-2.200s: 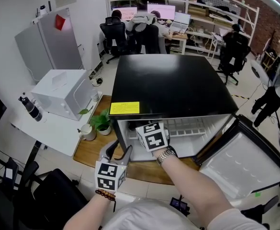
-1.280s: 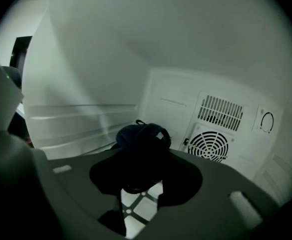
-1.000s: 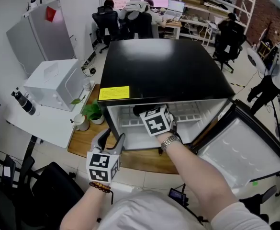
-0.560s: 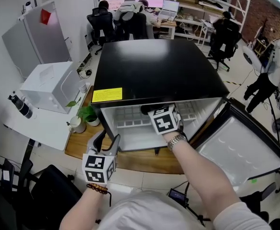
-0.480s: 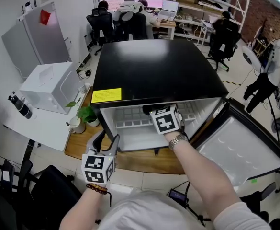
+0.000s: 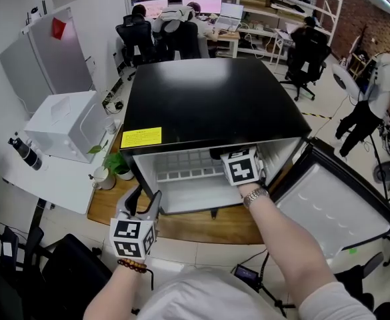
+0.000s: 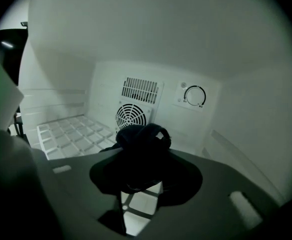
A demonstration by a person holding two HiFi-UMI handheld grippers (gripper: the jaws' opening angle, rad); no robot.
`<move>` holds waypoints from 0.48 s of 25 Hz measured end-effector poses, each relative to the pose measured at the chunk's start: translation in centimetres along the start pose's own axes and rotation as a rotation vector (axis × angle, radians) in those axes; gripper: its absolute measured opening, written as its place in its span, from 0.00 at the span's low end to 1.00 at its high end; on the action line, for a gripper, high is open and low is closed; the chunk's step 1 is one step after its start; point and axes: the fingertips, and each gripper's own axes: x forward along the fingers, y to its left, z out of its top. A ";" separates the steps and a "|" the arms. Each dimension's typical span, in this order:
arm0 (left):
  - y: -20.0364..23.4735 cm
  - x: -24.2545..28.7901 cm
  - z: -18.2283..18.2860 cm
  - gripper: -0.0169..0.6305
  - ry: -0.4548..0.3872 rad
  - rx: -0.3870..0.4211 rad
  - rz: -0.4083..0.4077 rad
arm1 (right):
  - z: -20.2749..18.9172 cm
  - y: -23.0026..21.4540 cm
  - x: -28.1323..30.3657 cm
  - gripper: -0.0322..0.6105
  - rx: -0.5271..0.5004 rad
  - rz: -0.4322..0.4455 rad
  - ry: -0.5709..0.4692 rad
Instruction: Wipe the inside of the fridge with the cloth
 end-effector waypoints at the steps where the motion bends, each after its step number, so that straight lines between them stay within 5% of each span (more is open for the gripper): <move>1: 0.0 0.0 0.0 0.36 -0.001 -0.001 0.001 | -0.1 -0.4 -0.1 0.28 0.004 -0.007 0.001; 12: 0.0 0.0 0.0 0.36 -0.004 -0.001 0.003 | -1.3 -3.6 -1.1 0.28 0.043 -0.083 0.017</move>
